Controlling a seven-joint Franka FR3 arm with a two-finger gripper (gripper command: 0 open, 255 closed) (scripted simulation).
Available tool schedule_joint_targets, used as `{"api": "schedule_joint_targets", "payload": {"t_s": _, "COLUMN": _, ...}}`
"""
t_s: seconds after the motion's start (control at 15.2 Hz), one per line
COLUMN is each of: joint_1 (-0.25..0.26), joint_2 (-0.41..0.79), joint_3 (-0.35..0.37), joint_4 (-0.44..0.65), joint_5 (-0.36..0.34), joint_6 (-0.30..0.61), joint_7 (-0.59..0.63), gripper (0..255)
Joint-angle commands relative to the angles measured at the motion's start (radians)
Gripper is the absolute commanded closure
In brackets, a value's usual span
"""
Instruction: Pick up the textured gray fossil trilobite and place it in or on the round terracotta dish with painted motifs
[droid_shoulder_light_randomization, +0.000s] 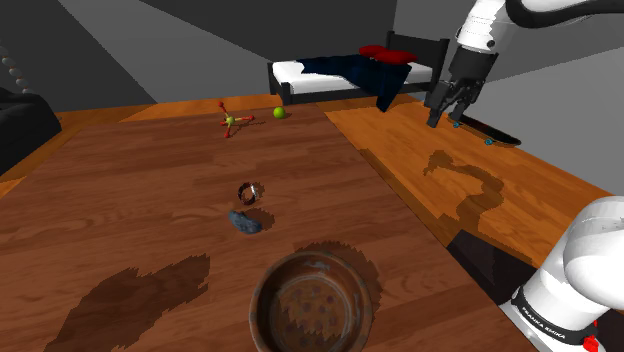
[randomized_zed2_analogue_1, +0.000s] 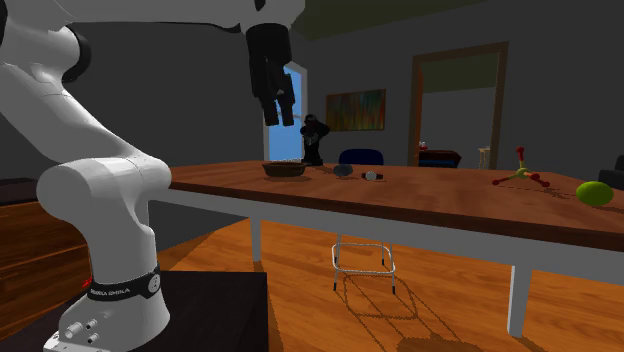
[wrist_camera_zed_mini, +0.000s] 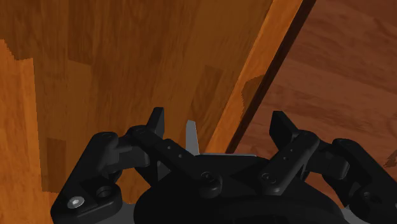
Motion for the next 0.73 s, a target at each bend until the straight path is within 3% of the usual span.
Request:
{"api": "schedule_joint_targets", "payload": {"t_s": 0.0, "joint_1": 0.000, "joint_2": 0.000, "joint_3": 0.000, "joint_4": 0.000, "joint_5": 0.000, "joint_6": 0.000, "joint_7": 0.000, "gripper": 0}}
{"api": "schedule_joint_targets", "payload": {"t_s": 0.66, "joint_1": 0.092, "joint_2": 0.216, "joint_3": 0.167, "joint_4": 0.098, "joint_5": 0.064, "joint_6": 0.103, "joint_7": 0.114, "gripper": 0}}
